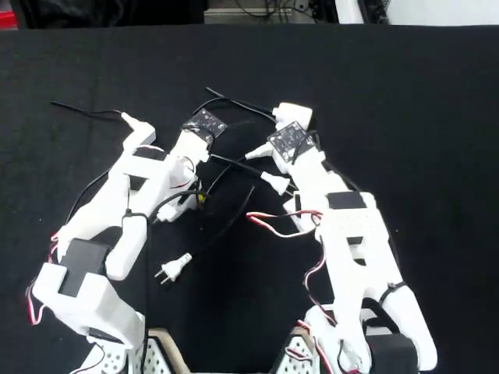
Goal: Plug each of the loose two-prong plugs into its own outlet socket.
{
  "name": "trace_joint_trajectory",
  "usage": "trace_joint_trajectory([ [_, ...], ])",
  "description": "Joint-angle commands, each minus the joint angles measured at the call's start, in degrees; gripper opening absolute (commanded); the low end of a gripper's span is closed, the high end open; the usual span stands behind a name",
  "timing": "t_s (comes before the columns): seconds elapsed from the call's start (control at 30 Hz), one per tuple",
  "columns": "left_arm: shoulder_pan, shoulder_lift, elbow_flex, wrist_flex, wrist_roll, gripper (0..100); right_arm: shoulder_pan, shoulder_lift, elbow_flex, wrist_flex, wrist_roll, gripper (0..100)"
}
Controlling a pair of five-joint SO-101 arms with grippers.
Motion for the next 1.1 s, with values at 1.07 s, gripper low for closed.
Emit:
trace_joint_trajectory([
  [1.07,-12.00,23.21,-48.84,22.24,-6.51,21,0.70,-1.19,-0.13,-0.97,0.09,5.4],
])
